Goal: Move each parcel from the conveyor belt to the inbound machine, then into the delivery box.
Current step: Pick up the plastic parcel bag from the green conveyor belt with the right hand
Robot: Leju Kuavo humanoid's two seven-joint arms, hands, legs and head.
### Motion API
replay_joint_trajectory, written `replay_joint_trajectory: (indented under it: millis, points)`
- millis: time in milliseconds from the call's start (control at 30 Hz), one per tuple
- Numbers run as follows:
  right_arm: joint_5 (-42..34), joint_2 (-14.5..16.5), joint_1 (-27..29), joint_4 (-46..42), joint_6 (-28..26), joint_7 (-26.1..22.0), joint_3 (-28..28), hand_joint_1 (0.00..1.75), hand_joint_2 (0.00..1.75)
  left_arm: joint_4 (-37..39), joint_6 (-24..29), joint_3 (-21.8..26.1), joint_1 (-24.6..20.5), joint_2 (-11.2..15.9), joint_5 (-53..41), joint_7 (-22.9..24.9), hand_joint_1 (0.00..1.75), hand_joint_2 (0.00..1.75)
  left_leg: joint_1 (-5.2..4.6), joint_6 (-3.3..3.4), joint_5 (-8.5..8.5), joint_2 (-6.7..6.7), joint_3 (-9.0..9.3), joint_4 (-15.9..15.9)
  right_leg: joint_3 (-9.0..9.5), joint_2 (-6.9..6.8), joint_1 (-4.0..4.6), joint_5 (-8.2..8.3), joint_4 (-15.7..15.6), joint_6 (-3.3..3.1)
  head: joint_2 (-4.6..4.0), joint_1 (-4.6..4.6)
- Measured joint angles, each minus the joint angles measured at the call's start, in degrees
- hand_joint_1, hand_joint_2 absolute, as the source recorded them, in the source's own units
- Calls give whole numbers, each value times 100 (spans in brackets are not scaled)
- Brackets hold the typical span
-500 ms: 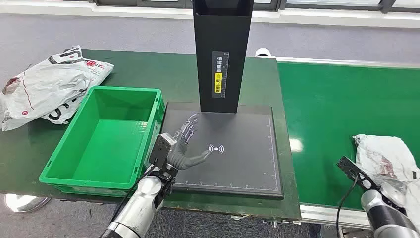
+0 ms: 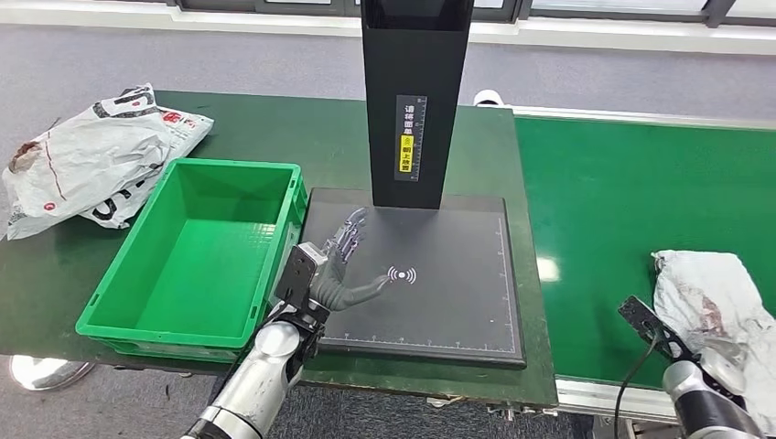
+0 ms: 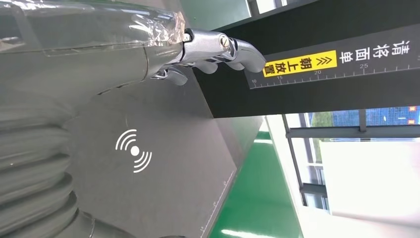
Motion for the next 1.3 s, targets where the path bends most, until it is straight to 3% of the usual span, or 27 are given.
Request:
replay_joint_trajectory:
  millis: [400,500,600,767,867,1067,1300]
  points:
    - [-131,300,-277,418,17,-43,-573,175,175,72,47,0,-24,2,38,-72,0,175,20,7,-9,4,51,1,63,1,22,-1,-19,-1,0,0]
    - [-220,391,-373,471,18,-239,-699,175,175,80,68,1,-30,3,56,-96,0,175,26,5,-9,7,54,0,67,5,28,-1,-18,-3,0,0]
    - [-557,489,-455,493,161,-998,-865,175,175,80,109,14,-28,18,80,-126,0,175,28,-8,-18,27,47,-1,68,27,36,4,-17,-10,0,2]
    - [-1721,761,-610,467,1224,-3223,-1274,175,175,51,237,132,-12,48,100,-242,0,175,26,-33,-52,137,36,-4,59,139,41,11,-14,-29,0,1]
    - [-2498,978,-693,286,1718,-3929,-1494,175,175,-22,279,222,47,48,77,-287,0,175,25,-30,-20,112,44,-4,33,112,35,15,2,-32,0,0]
    - [-4051,1324,-876,-638,1876,-3993,-1603,175,175,-175,298,338,228,49,22,-307,0,175,26,-35,13,22,20,-6,6,30,28,11,15,-38,0,0]
    - [-5927,1781,-594,-2613,1657,-3417,-1102,175,175,-291,315,356,418,45,-32,-362,0,175,25,-33,9,25,6,-8,-9,33,25,4,15,-39,0,0]
